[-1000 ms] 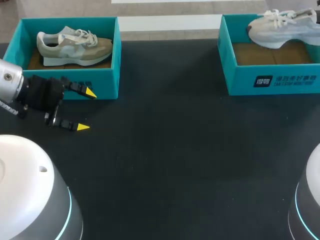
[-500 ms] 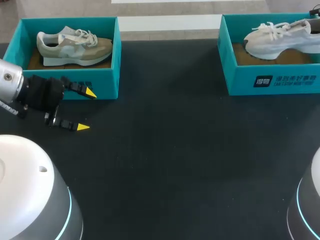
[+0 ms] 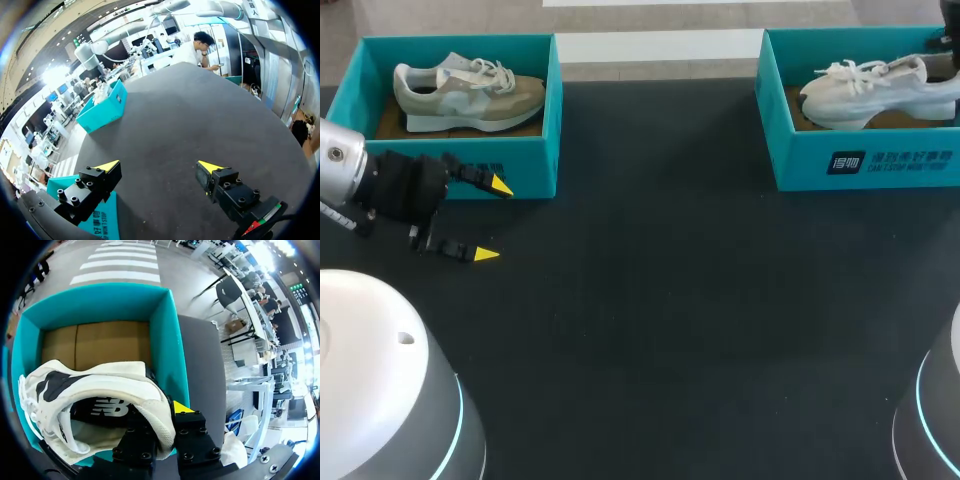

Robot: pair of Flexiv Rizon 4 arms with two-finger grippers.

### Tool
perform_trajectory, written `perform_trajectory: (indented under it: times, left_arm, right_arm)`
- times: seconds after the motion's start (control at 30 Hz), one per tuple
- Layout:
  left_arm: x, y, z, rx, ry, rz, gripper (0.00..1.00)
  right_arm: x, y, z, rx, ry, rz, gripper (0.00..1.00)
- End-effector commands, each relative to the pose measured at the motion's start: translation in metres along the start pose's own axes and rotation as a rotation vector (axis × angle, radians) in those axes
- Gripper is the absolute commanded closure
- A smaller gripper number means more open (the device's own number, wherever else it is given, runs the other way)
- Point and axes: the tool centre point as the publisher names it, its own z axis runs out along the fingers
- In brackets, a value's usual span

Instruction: Take the shoe out of the shoebox, open the shoe tongue, remove and reinsert the insole, then place the shoe into the shoebox

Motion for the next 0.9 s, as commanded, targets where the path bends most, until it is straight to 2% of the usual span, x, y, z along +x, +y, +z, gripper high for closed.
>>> perform_trajectory:
  times: [0.03, 0.67, 0.9]
  left_arm:
    - [0.000, 0.000, 0.000, -0.002, 0.002, 0.000, 0.00]
    - [0.000, 0.000, 0.000, -0.002, 0.002, 0.000, 0.00]
    - [0.000, 0.000, 0.000, -0.002, 0.002, 0.000, 0.00]
  right_arm:
    - [0.003, 0.000, 0.009, 0.006, -0.002, -0.002, 1.00]
    - [0.018, -0.031, 0.026, 0.053, 0.003, -0.001, 1.00]
    - [0.023, -0.040, 0.041, 0.073, -0.007, 0.002, 1.00]
